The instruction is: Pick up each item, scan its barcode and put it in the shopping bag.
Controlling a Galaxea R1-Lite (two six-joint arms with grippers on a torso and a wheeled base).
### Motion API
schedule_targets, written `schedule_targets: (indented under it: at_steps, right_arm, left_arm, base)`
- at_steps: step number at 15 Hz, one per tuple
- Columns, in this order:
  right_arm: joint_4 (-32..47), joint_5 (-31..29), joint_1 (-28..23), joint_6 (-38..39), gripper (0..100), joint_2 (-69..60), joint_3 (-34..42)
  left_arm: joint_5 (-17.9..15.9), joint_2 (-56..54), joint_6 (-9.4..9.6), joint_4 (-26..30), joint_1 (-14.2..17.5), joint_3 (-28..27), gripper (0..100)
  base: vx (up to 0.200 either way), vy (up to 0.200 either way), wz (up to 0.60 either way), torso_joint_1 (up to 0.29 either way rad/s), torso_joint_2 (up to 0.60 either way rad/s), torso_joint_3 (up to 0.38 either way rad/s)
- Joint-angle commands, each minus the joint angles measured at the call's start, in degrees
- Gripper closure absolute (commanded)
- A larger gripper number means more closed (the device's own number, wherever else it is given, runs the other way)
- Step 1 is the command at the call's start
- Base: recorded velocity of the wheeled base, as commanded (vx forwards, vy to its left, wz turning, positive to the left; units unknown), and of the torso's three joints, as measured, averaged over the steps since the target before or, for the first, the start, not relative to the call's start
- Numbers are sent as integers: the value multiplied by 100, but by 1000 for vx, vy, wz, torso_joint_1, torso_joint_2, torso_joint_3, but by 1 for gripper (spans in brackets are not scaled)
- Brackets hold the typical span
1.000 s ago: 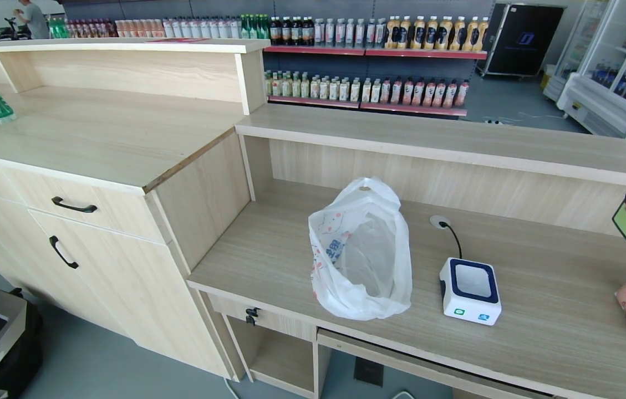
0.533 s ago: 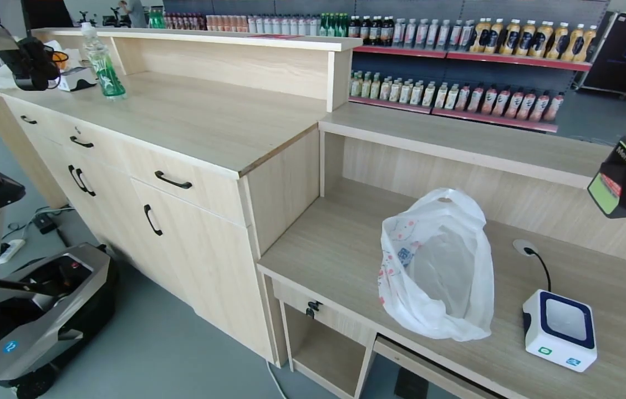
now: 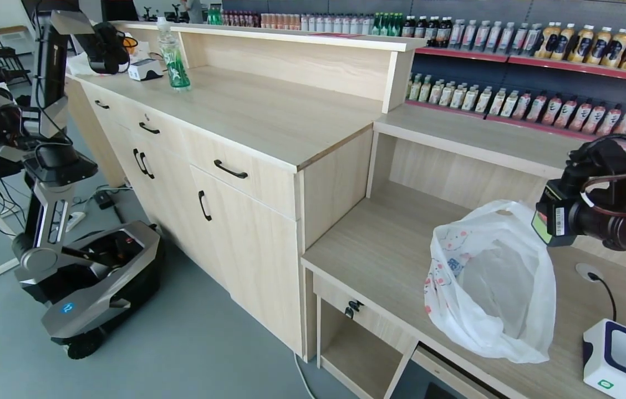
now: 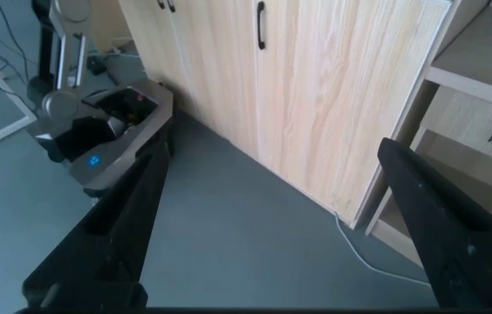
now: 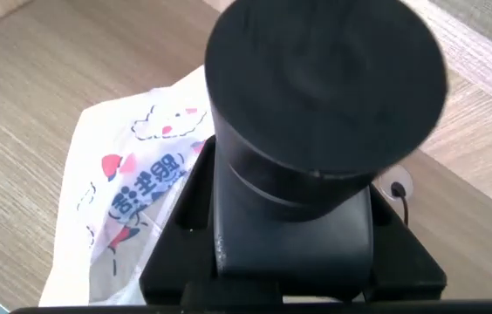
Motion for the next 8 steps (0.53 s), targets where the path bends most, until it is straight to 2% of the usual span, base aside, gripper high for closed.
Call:
schedule_targets:
  at_steps: [1, 3, 8]
  right_arm:
    - [-535, 8, 4, -8, 100, 712, 292]
    - [-860, 8, -14, -17, 100, 950, 450]
    - [-878, 8, 4, 9, 100, 1389, 424]
  left_arm:
    - [4, -2, 0, 2, 2, 0, 0]
    - [4, 6, 0, 2, 2, 0, 0]
    - [4, -2, 0, 2, 2, 0, 0]
  base:
    - [0, 0, 0, 0, 0, 0]
    - [0, 0, 0, 0, 0, 0]
    - [0, 0, 0, 0, 0, 0]
